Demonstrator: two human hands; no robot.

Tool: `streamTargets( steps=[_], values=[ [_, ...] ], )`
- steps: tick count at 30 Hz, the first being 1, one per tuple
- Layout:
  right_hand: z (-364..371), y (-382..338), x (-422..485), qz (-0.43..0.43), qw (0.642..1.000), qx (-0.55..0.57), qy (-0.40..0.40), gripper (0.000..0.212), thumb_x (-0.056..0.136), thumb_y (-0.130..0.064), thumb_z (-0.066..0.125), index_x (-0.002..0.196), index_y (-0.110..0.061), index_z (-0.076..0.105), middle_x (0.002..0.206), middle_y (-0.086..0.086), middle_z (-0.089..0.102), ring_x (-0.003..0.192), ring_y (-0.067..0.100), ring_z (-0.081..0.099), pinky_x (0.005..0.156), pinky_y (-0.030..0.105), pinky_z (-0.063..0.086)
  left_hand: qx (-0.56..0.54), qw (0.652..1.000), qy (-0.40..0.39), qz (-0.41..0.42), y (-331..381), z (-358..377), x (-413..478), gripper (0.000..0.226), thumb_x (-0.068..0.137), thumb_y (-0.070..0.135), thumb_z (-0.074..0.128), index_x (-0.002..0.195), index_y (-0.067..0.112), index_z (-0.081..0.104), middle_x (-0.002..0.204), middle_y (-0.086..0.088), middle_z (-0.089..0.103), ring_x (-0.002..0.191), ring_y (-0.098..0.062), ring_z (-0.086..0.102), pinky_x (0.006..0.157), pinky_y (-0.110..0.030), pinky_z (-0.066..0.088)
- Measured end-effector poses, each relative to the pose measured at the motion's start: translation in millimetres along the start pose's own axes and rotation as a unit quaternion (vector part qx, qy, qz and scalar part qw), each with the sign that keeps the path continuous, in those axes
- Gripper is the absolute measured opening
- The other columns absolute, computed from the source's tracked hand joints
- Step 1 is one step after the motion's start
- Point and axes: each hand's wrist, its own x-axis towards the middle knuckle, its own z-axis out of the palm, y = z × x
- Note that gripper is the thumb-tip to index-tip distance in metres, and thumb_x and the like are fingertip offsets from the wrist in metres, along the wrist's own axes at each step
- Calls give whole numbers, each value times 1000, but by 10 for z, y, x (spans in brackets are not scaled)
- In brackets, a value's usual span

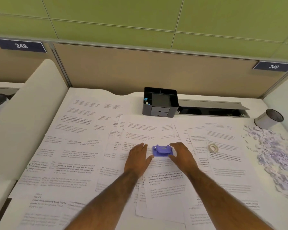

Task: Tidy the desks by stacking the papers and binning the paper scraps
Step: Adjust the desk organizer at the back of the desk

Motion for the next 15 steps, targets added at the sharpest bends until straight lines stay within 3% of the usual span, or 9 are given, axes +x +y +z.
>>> streamTargets(
  steps=[3,6,12,15],
  values=[
    [23,-1,108,-37,999,31,-17,42,92,-20,68,133,-19,61,130,1,59,118,21,57,95,26,42,-31,999,25,-14,170,-8,30,57,105,48,44,153,19,39,153,-4,46,138,-21,43,115,-31,31],
    [101,80,198,-59,997,47,-25,28,89,-15,63,116,-21,69,111,0,61,102,19,58,80,24,39,-10,999,38,-30,325,-11,52,44,103,45,48,137,18,55,132,-4,60,118,-22,55,101,-32,41],
    [245,256,260,-82,992,94,-32,19,86,-13,58,100,-19,69,99,2,63,90,19,59,74,26,39,-74,992,41,-93,585,4,71,38,99,38,59,132,18,61,127,-3,63,114,-23,60,96,-35,48],
    [200,270,298,-95,990,97,-27,13,87,-14,58,91,-24,66,95,-1,62,89,17,55,71,28,39,-133,980,49,-141,683,28,134,27,98,30,59,118,13,66,118,-5,67,104,-24,63,90,-38,52]
  ],
)
